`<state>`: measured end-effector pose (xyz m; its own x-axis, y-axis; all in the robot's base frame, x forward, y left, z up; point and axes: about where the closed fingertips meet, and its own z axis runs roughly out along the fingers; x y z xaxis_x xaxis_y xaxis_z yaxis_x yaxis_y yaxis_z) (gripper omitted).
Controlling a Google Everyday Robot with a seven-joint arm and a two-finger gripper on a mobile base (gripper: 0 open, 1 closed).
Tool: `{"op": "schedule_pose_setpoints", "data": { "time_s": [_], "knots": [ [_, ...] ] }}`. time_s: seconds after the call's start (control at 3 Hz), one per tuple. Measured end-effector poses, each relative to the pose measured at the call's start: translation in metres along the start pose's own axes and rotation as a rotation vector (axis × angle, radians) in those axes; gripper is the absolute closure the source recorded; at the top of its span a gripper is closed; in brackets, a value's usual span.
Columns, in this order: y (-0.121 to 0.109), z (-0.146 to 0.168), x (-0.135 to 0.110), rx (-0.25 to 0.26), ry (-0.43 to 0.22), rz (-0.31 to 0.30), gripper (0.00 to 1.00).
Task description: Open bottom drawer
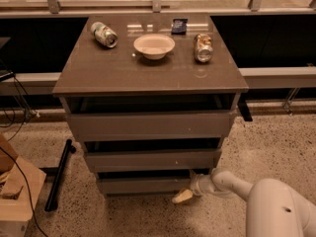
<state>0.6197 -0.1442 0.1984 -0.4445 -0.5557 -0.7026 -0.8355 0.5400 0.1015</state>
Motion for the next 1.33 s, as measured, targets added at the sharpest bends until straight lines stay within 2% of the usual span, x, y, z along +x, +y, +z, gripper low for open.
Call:
{"op": "schedule_pose_setpoints", "data": {
  "time_s": [0.33, 0.67, 1.0, 1.33],
  "knots": [
    [-0.0041, 0.0198, 0.0021, -0.03, 0.005, 0.013, 0.0],
    [-0.0055, 0.018, 0.0027, -0.028, 0.009, 0.015, 0.19],
    [-0.0052, 0.0157, 0.0005, -0.028, 0.009, 0.015, 0.47],
    [-0.0046, 0.0117, -0.0036, -0.028, 0.009, 0.015, 0.34]
  ]
}}
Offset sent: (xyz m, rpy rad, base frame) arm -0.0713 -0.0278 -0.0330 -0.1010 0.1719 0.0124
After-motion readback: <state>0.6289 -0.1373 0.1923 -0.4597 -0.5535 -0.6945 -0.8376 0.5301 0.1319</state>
